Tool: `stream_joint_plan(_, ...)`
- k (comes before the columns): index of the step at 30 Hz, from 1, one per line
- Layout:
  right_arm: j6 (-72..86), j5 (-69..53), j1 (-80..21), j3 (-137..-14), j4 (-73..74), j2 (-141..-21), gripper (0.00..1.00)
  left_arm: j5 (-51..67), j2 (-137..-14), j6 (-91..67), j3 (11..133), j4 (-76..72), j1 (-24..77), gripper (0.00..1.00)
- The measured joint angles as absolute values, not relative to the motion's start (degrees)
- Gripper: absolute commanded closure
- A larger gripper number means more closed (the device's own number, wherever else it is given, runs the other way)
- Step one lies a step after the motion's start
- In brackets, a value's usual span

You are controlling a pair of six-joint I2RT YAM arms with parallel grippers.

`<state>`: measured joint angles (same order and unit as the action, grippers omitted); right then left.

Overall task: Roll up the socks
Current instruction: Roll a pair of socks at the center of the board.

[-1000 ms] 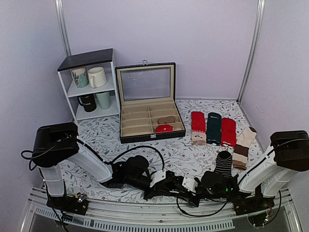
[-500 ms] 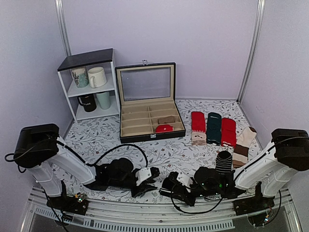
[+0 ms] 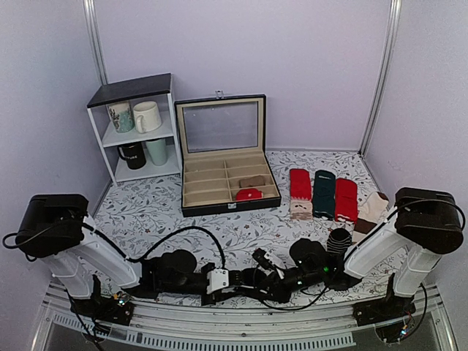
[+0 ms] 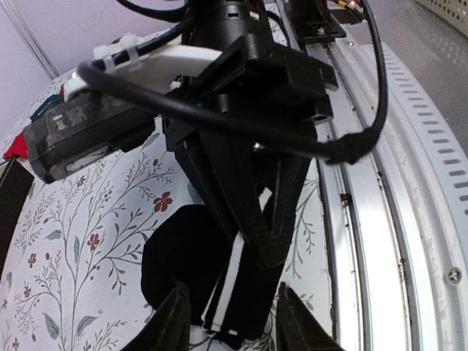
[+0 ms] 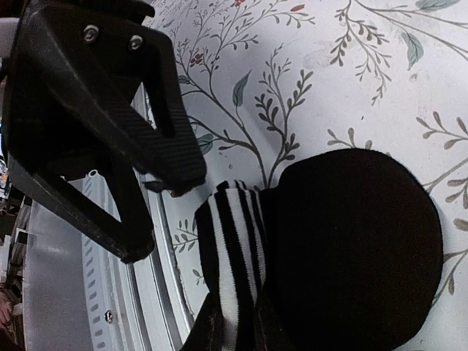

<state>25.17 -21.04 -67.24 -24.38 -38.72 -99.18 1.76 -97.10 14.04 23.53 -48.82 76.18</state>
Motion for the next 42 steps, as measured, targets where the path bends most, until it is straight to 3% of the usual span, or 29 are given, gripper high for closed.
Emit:
stream_joint_plan(15, 28.73, -25.82, -65.67, -27.83, -33.56, -100.31, 0.9, -0.64, -102.52, 16.53, 25.26, -49.04, 79.15, 0.65)
stream_joint_plan(20, 28.73, -26.59, -65.39, -28.27, -32.97, -100.57, 0.9, -2.66, -104.4, 16.16, 26.39, -48.77, 79.4, 0.99)
stream_joint_plan(28, 28.58, -27.22, -65.17, -28.64, -32.25, -100.57, 0.83, -4.43, -103.7, 12.8, 26.3, -47.97, 79.64, 1.0)
stream_joint_plan(35, 25.85, -26.39, -65.28, -29.06, -30.11, -98.65, 0.62, -4.84, -102.17, 6.76, 27.92, -42.48, 79.7, 1.0)
stream_joint_plan(42, 18.57, -15.86, -65.56, -23.07, -27.62, -89.12, 0.54, -1.48, -100.33, -0.73, 28.69, -38.0, 77.43, 1.0)
